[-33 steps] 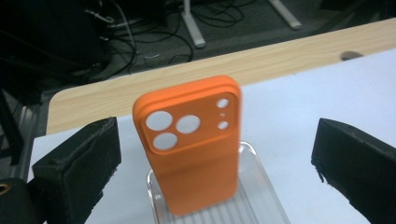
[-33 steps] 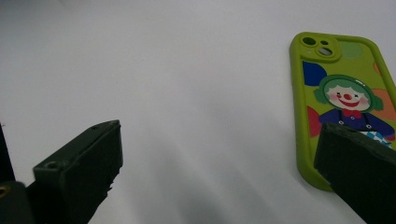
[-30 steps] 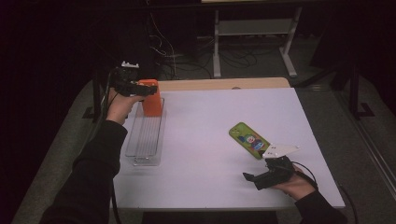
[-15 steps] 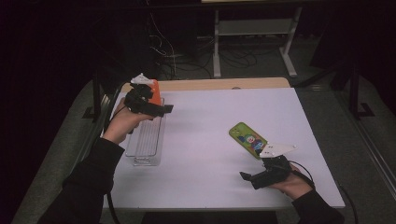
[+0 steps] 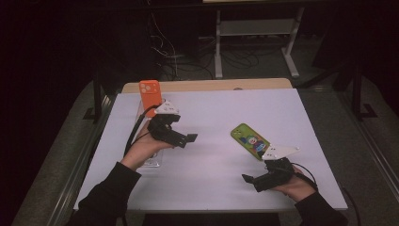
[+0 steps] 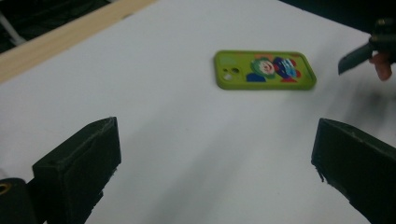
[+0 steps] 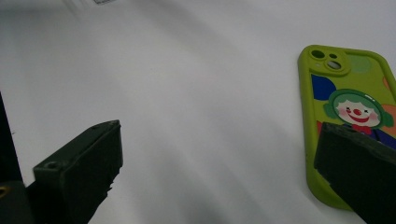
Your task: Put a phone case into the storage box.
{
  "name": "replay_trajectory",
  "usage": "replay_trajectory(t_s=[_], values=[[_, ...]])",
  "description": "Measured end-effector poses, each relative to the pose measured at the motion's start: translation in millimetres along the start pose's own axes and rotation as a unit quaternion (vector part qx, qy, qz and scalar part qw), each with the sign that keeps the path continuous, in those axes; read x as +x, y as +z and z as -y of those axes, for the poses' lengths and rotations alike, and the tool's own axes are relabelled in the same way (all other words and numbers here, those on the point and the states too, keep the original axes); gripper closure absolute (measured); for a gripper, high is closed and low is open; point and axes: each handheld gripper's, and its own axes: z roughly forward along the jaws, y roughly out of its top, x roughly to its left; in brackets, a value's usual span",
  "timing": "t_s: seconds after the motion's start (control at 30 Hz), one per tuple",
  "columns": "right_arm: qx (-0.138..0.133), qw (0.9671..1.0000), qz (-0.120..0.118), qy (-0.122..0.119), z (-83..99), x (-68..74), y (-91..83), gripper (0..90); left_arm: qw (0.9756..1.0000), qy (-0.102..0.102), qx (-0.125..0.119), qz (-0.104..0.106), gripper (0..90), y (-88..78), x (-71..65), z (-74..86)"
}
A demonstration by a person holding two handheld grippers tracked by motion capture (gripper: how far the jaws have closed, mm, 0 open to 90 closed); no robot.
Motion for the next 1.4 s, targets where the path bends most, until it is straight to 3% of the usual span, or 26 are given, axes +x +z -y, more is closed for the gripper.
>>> replay_trajectory(t_s=[0.13,0.23,0.37,0.47,0.53,0.73,0.87,0.93,1.2,1.3,1.4], values=[[0.003,1.0,0.0,0.0,0.4,0.6,0.4,0.3,0.9997,0.022,0.008,0.011,1.0,9.4,-13.4,10.2],[0.003,1.0,0.0,0.0,0.2,0.4,-0.2,0.3,0.9997,0.019,0.007,0.016,1.0,15.1,-21.8,18.8],[0.001,1.0,0.002,-0.001,0.9,-0.9,-0.9,0.3,0.9988,0.036,0.024,0.021,1.0,25.5,-29.7,34.2],[0.0,1.0,0.003,0.004,1.0,-1.1,-1.0,0.3,0.9988,0.03,0.028,0.025,1.0,31.5,-36.5,44.6],[0.0,1.0,0.003,0.005,0.5,-1.1,-0.7,0.3,0.9983,0.039,0.035,0.026,1.0,32.3,-37.0,50.1],[-0.001,1.0,0.005,0.006,-0.8,-1.7,1.9,0.3,0.9982,0.04,0.038,0.024,1.0,35.5,-39.2,62.5],[-0.001,0.9999,0.013,0.011,-4.7,-1.5,3.1,0.3,0.9976,0.044,0.047,0.027,1.0,39.7,-40.9,66.8],[-0.002,0.9997,0.02,0.01,-9.2,-2.5,3.1,0.3,0.9967,0.057,0.052,0.026,1.0,40.4,-39.7,67.0],[-0.013,0.999,0.032,0.028,-25.9,-15.0,-0.5,0.3,0.9961,0.056,0.056,0.04,1.0,43.7,-40.2,68.0],[0.0,0.9988,0.039,0.029,-31.3,-19.1,-1.9,0.3,0.9957,0.057,0.06,0.041,1.0,43.8,-41.4,67.9],[0.014,0.9985,0.041,0.035,-38.9,-24.9,-2.5,0.3,0.9969,0.044,0.051,0.042,1.0,45.7,-44.2,68.2]])
